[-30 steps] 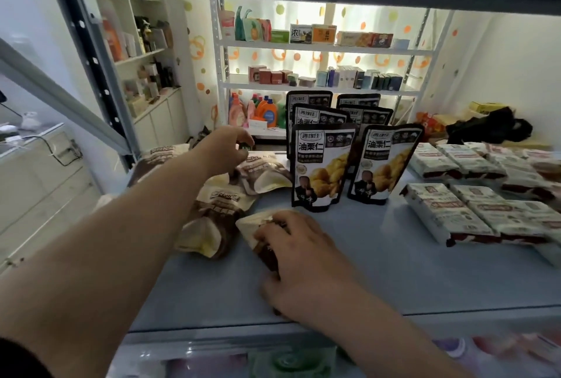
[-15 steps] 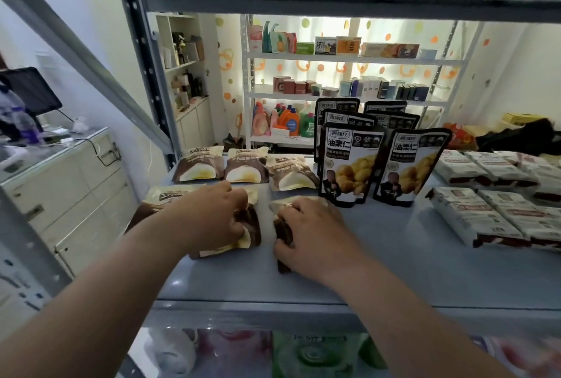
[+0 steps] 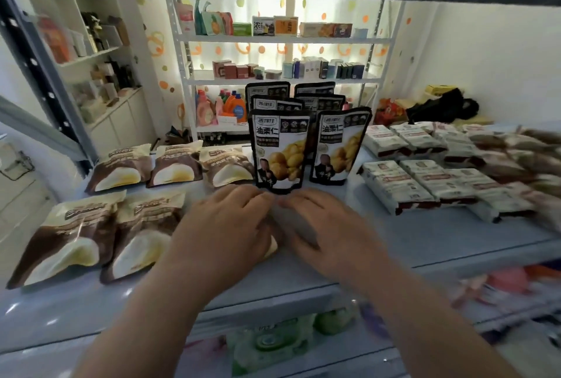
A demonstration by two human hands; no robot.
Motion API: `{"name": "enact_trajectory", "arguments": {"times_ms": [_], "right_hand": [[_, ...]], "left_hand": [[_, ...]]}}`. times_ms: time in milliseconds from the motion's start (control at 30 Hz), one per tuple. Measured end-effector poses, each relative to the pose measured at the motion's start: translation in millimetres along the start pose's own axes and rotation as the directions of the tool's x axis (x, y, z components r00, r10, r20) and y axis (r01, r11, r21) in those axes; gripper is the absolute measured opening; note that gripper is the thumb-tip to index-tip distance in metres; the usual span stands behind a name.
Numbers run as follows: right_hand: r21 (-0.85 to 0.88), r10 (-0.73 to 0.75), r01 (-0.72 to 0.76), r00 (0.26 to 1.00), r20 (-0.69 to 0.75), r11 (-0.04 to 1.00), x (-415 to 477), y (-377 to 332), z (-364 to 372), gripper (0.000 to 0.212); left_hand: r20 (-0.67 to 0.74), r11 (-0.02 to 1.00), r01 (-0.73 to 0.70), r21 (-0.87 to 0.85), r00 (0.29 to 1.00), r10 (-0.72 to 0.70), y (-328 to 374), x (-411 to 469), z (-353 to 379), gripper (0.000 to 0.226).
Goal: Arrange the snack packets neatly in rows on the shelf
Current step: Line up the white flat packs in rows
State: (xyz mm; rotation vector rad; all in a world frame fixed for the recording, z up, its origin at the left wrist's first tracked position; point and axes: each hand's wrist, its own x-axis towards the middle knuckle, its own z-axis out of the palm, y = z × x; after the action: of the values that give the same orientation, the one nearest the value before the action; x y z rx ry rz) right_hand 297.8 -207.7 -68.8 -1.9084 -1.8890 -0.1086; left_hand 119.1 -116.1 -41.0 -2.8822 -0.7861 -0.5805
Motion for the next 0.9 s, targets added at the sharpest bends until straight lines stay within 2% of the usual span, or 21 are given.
{"name": "enact_trajectory", "arguments": {"times_ms": [233, 467, 567, 700, 800, 900], "right_hand": [[-0.064, 0.177, -0.188, 0.972, -0.156, 0.980, -56.9, 78.8, -48.3, 0.037], [-0.115, 0.239, -0.259, 0.957, -0.166, 0.959, -76.7, 177.4, -100.2, 0.038], [-0.156, 0.183, -0.192, 0.980, -0.074, 0.969, -56.3, 220.4, -121.2, 0.042], [-0.210, 0.144, -0.116, 0.982, 0.121, 0.971, -3.7, 283.3, -139.2, 0.050], [-0.297, 0.191, -0.118, 0.954, 0.231, 0.947, 34.2, 325.7, -143.0, 0.058], [-0.378, 0.238, -0.088, 0.898, 0.371, 0.922, 59.7, 357.9, -136.8, 0.062]], "left_hand": [[0.065, 0.989, -0.051, -0.137, 0.996, 0.060, 83.8, 45.3, 38.5, 0.051], [0.050, 0.980, -0.041, -0.194, 0.997, 0.051, 155.5, 95.0, 68.2, 0.053], [0.048, 0.984, -0.058, -0.166, 0.997, 0.067, 178.8, 119.8, 76.5, 0.055], [0.034, 0.992, -0.095, -0.078, 0.995, 0.098, 194.8, 188.5, 79.2, 0.049], [0.128, 0.999, -0.007, -0.048, 0.992, 0.013, 197.9, 257.8, 93.8, 0.044], [0.292, 0.994, 0.108, -0.002, 0.951, -0.103, 196.8, 306.5, 116.0, 0.051]]}}
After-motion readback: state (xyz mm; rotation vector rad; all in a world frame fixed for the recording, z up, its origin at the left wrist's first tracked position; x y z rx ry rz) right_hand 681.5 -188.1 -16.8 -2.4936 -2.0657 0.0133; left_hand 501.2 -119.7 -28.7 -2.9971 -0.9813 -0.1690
